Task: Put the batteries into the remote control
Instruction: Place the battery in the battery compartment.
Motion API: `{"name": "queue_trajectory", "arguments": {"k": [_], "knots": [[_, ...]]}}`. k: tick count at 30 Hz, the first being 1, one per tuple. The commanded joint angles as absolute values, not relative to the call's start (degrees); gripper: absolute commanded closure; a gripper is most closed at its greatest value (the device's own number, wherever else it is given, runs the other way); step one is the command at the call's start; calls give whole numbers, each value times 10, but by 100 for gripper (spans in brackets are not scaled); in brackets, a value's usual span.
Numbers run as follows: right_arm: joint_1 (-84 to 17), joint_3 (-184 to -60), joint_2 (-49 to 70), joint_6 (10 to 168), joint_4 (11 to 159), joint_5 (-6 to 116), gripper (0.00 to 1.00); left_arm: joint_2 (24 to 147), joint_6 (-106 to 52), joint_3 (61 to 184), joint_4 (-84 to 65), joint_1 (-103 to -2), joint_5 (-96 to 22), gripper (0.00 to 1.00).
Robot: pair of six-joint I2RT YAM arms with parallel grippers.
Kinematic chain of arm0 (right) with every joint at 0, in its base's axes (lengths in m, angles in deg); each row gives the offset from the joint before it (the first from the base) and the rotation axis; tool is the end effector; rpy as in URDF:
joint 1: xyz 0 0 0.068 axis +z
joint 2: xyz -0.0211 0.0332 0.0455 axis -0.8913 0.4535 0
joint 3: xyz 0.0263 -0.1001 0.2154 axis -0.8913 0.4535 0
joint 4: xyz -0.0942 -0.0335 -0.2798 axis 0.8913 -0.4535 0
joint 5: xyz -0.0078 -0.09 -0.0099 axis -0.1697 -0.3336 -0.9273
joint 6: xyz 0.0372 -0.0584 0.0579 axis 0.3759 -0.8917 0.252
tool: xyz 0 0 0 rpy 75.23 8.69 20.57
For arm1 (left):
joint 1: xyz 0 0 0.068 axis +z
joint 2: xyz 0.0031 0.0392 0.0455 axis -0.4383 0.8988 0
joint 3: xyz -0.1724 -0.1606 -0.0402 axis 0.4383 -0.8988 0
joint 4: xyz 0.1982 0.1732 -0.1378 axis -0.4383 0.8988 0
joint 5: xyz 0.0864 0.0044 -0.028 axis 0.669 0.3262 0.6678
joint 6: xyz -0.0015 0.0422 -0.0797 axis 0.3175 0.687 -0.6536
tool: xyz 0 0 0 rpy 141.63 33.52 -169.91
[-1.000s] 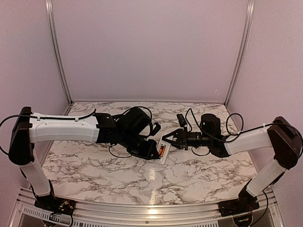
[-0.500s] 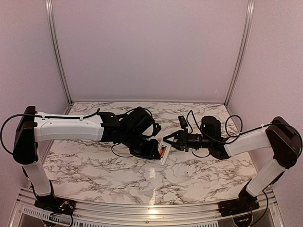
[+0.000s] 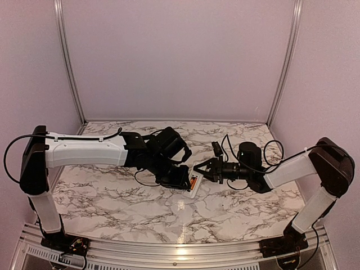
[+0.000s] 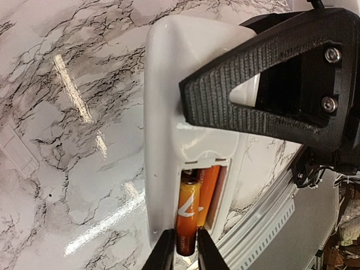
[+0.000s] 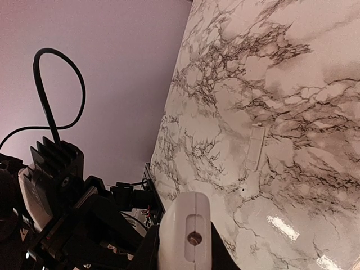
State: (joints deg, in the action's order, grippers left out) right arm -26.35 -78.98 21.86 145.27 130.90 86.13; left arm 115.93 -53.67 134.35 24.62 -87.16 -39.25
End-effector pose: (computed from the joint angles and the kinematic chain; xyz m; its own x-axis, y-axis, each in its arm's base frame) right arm 0.2565 0.2535 0.0963 -0.9354 0.1727 -0.3085 -0.2613 0.2502 0.9323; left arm 0.2071 -0.4070 0.1589 -0.8756 0.3195 -0.3623 0.4693 0.7402 -0.4816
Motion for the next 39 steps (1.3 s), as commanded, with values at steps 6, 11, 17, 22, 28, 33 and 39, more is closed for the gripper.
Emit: {"name": "queue_trajectory", "arguments": {"k": [6, 11, 17, 22, 28, 33, 39], "knots": [[-255, -793, 214, 1470, 1354, 883, 100, 1174, -539, 1357, 277, -864, -376, 72], [-255, -789, 214, 1472, 1358, 886, 100, 1155, -523, 1358, 270, -864, -366, 66], [-255, -790, 213, 1470, 1359, 895, 100, 1100, -484, 1340, 219, -864, -349, 42], [-255, -792, 209, 1465, 1354, 902, 100, 1041, -442, 1313, 164, -864, -324, 23], [-255, -804, 207, 1454, 1355, 926, 100, 887, -325, 1151, -6, -866, -233, 1], [-255, -818, 207, 1444, 1353, 950, 100, 776, -214, 1057, -49, -865, -261, 1], [-255, -836, 215, 1439, 1359, 978, 100, 813, -99, 1106, 87, -879, -277, 1]]}}
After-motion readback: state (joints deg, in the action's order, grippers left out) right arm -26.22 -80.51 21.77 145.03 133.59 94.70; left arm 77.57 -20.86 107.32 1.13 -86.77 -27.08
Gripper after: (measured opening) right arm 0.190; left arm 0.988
